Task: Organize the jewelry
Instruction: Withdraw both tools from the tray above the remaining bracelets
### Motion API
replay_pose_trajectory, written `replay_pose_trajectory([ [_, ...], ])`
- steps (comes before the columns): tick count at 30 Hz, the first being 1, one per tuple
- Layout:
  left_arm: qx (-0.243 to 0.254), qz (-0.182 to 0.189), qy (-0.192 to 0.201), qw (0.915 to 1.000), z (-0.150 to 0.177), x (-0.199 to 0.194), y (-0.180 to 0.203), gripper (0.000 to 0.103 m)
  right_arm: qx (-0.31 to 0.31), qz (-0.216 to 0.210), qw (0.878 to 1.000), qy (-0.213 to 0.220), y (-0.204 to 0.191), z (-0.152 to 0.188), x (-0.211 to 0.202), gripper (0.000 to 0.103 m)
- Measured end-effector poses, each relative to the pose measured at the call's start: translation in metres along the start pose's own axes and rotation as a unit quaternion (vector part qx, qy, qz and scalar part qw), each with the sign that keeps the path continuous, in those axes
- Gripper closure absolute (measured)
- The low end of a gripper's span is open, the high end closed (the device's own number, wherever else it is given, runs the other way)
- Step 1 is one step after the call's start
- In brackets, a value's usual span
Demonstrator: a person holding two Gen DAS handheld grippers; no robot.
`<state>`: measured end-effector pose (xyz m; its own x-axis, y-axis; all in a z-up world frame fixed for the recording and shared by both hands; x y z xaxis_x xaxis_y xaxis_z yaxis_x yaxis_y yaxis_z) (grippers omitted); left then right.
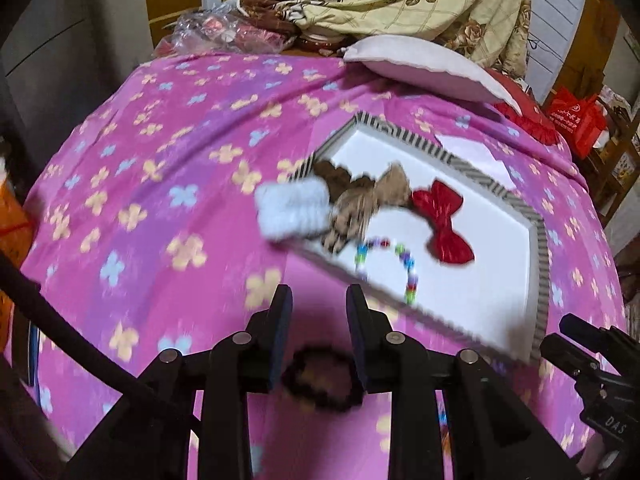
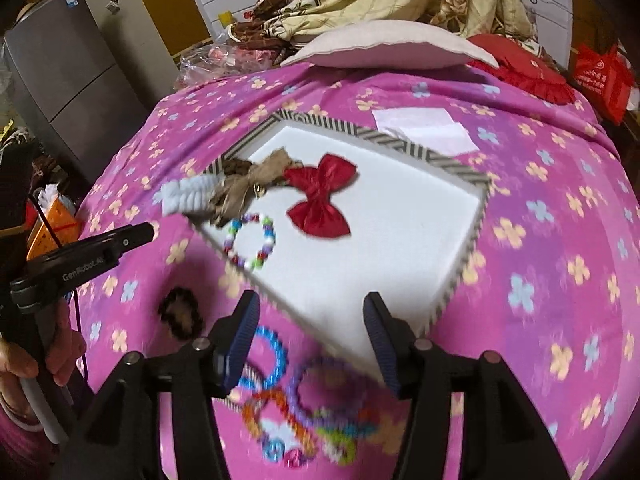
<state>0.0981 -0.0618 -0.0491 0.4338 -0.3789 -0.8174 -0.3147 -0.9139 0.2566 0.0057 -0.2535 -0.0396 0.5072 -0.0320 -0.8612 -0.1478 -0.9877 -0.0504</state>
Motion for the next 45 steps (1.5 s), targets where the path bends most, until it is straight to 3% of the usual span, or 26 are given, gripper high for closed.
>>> replay_pose_trajectory([
  [14,-0.032,0.02,-0.018,0.9991,0.091,-0.028,-0.019,0.063,0.027,0.006,1.0,-0.011,0.018,0.079,-0.019,0.045],
  [25,-0.044,0.036,-0.046,0.9973,0.121,-0.016,-0.013,0.063,0.019,0.019,0.999,-0.022,0.033,0.121,-0.018,0.045],
  [39,-0.013,0.064,-0.07,0.9955,0.12,0.009,0.031,0.063,0.008,0.008,1.0,-0.006,0.027,0.1,-0.01,0.053],
  [45,0.0,0.064,-0.077,0.995,0.12,0.022,0.044,0.057,0.003,0.02,1.0,-0.017,0.03,0.081,0.016,0.064],
])
Point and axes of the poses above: each gripper's, at about its wrist camera, not at the fingertips, and x roughly the way its jaws point, y to its right, z to its underside, the point moved 10 cm from there along x, roughly the way its jaws point, and after that the axes turned 11 degrees about z, right-handed, at the moved point
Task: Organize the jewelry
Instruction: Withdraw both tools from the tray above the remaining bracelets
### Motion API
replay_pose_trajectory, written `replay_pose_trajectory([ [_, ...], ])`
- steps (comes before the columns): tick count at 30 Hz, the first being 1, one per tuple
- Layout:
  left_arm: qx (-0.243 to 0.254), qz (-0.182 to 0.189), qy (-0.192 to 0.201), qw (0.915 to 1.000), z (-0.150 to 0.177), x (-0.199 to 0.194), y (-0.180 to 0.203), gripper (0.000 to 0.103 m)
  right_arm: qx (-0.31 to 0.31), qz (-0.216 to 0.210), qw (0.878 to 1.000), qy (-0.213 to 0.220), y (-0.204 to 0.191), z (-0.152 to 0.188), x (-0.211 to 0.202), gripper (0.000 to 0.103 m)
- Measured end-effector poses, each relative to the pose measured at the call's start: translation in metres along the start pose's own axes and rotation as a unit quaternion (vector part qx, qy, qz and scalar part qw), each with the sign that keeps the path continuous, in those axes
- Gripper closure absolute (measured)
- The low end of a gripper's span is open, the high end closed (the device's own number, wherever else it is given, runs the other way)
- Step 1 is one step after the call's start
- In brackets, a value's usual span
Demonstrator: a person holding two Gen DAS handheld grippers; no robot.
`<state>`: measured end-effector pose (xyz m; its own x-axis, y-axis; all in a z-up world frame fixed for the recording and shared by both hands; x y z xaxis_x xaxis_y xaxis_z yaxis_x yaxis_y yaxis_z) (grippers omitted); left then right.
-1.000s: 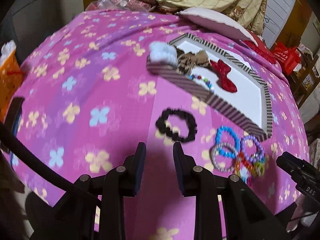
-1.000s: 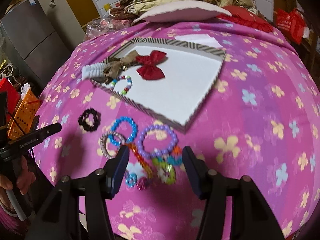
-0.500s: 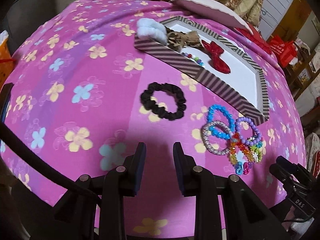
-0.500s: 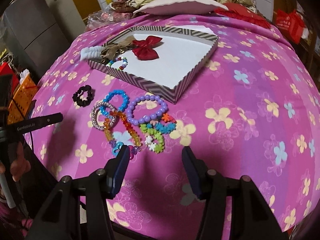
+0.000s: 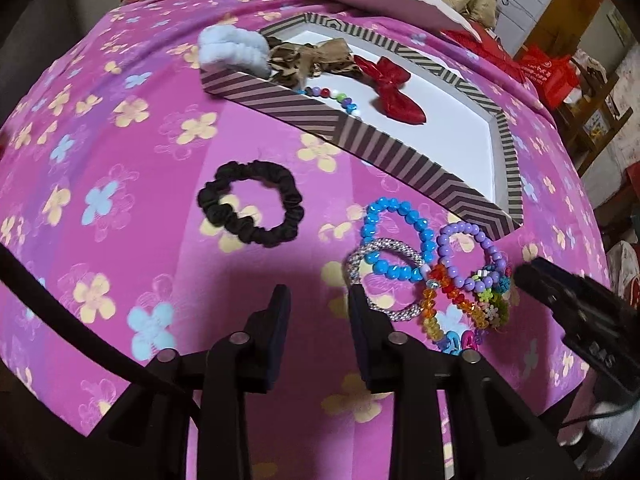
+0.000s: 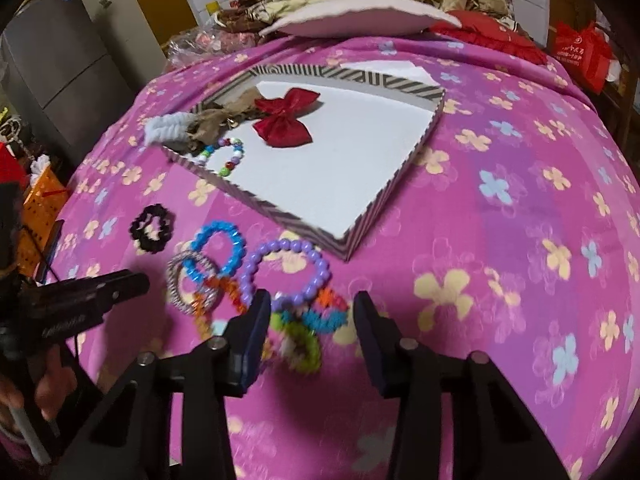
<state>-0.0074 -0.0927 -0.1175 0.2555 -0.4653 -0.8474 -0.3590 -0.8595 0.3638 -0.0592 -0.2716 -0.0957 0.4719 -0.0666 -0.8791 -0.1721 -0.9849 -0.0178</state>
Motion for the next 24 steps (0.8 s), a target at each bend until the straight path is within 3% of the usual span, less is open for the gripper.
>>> replay_pose_trajectory([
  [11,0.017,-0.011,-0.015,0.9997,-0.002,0.019,0.005,0.056,-0.033,0.022,0.999,-0.016,-0.006,-0.014,0.031,0.066],
  [24,0.017,-0.018,-0.01,0.9996,-0.007,0.025,0.006,0.057,-0.046,0.029,0.998,-0.023,-0.006,-0.009,0.039,0.067],
])
Point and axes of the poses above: each gripper's, at about its wrist camera, not at the fingertips, and x roughly the way its jaws point, y to its right, z to its underside, the point moved 10 cm from there along x, roughly the way its jaws point, and after that the axes turned 11 degrees about z, right-handed, at the moved point
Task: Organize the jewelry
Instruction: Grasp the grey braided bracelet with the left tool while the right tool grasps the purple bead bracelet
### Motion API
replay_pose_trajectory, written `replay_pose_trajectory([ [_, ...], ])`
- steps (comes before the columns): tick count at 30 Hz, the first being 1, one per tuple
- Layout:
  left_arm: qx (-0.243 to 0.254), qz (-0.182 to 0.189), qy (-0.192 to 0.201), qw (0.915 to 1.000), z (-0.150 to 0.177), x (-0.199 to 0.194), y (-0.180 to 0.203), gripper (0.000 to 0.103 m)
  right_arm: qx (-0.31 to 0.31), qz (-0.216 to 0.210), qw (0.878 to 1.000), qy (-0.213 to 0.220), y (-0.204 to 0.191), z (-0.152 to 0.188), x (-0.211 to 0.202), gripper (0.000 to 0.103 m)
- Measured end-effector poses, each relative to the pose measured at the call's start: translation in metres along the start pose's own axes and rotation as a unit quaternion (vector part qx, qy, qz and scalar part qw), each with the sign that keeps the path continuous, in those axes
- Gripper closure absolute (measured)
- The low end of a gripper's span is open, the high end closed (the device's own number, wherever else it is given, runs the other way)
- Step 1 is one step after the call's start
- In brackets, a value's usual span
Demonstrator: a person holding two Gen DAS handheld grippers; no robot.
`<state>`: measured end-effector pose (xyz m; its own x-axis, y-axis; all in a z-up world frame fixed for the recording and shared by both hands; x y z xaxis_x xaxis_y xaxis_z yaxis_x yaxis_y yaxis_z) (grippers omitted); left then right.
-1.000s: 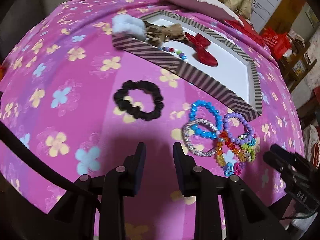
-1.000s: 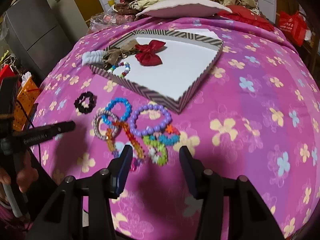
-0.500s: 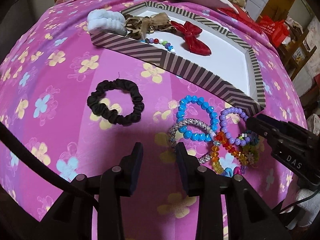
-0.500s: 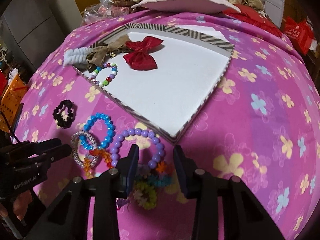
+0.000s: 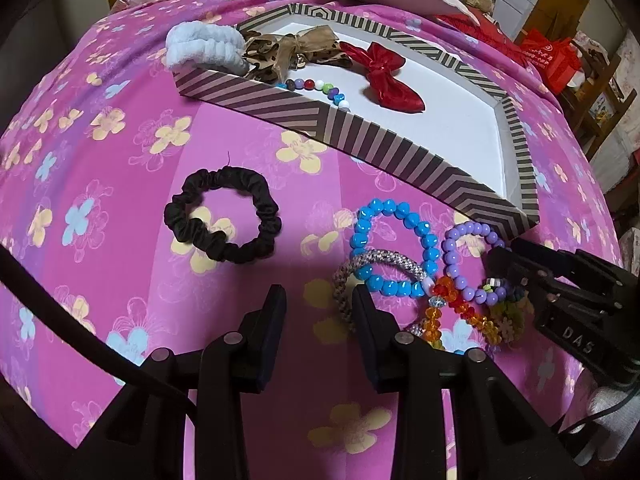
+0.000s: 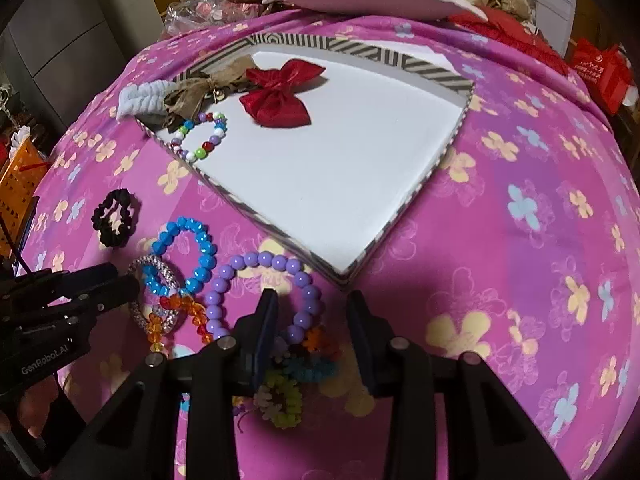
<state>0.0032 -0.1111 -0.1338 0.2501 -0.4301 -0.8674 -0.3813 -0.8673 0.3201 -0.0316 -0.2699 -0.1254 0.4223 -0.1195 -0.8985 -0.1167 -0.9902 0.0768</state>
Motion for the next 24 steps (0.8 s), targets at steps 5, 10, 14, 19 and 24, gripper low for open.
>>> replay_pose_trajectory([
  [5,-0.004,0.01,0.001,0.9999,0.0,0.001,0.0,0.072,-0.035,0.027,0.999,0.008,-0.005,0.001,0.0,0.083],
  [10,-0.002,0.01,0.002,0.9999,0.001,-0.003,-0.001,0.083,-0.028,0.006,0.999,0.02,-0.004,0.006,-0.009,0.094],
  [14,0.0,0.015,0.016,0.9998,-0.002,-0.017,-0.001,0.083,-0.02,-0.014,0.999,0.039,-0.005,0.005,-0.032,0.094],
  [19,-0.002,0.021,0.034,0.9992,-0.011,-0.036,-0.002,0.083,-0.026,-0.026,0.998,0.059,-0.008,-0.001,-0.06,0.094],
  [24,-0.002,0.026,0.047,0.9986,-0.017,-0.05,0.0,0.083,-0.031,-0.033,0.996,0.079,-0.012,-0.01,-0.083,0.094],
])
Point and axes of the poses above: each gripper's, at about its wrist camera, not at the fingertips, and x roughly the way its jaws point, y to its right, z to its underside, the point moved 10 cm from there along x, roughly the way its jaws point, and after that the axes turned 11 degrees about z, right-handed, at the moved point
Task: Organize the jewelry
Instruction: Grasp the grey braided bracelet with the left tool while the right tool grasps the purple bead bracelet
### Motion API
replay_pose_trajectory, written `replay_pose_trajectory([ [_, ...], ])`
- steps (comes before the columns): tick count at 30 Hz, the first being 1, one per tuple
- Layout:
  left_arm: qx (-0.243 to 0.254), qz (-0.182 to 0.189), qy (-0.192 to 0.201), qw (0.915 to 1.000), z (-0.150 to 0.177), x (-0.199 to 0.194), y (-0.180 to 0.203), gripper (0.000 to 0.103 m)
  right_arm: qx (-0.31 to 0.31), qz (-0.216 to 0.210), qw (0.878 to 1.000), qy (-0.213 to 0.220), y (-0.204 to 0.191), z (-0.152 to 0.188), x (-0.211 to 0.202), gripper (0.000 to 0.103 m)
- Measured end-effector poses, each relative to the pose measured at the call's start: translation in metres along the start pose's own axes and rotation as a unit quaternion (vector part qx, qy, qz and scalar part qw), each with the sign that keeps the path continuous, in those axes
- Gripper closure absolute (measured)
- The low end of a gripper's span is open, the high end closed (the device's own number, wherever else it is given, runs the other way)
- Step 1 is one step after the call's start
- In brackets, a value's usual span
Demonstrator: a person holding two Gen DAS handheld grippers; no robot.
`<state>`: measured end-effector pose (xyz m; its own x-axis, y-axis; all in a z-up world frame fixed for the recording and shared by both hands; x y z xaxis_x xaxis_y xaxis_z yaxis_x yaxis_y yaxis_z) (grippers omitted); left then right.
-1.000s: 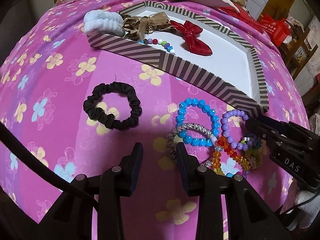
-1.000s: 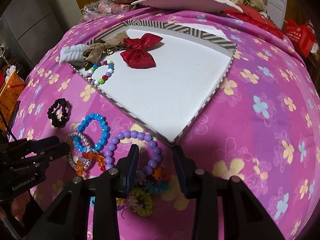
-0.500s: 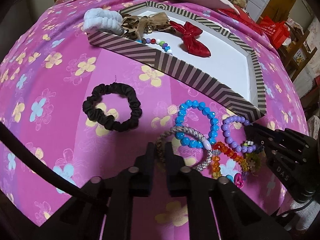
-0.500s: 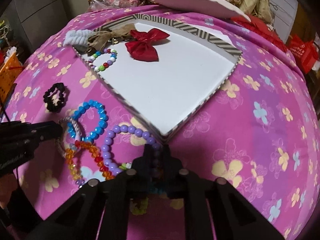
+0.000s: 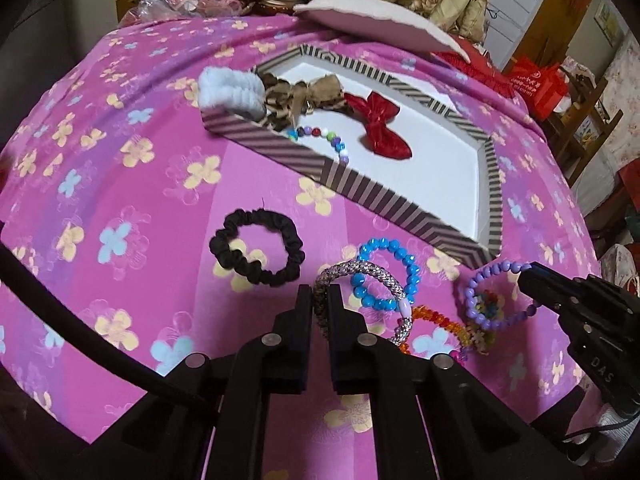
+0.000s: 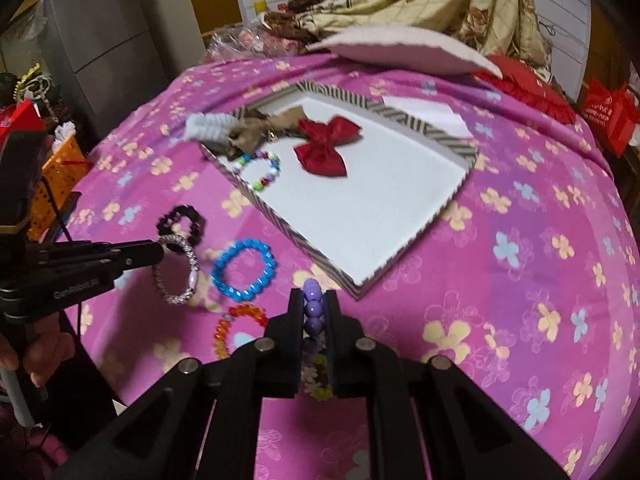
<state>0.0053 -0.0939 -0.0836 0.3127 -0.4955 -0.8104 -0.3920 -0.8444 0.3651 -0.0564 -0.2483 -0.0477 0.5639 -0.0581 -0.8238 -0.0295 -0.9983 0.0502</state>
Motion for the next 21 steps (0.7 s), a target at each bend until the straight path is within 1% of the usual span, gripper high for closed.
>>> replay_pose_trajectory([
  [4,0.0,0.002,0.007,1.0,-0.005,-0.008,0.002,0.083,-0.003,-0.001,1.0,0.011,-0.001,-0.009,-0.012,0.094],
  [11,0.007,-0.005,0.017,0.9998,-0.019,-0.015,0.006,0.083,-0.007,0.011,0.999,0.03,0.007,-0.03,-0.025,0.094],
  [17,0.006,-0.006,0.019,0.9998,-0.034,-0.014,0.009,0.083,-0.011,0.02,0.999,0.034,0.015,-0.049,-0.022,0.094],
  [21,0.01,-0.01,0.022,0.9997,-0.047,-0.011,0.015,0.083,-0.012,0.024,0.999,0.031,0.022,-0.065,-0.012,0.094],
])
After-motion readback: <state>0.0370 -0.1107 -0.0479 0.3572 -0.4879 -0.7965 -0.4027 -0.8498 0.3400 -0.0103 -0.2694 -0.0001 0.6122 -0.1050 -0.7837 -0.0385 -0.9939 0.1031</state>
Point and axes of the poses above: each gripper's, at about its wrist camera, not at the fingertips, and x roughly the way its jaws point, y to its right, z to its underside, the point moved 10 cm from there along x, roughly the way its jaws point, and after that the axes turned 11 degrees about z, right-handed, at the moved point
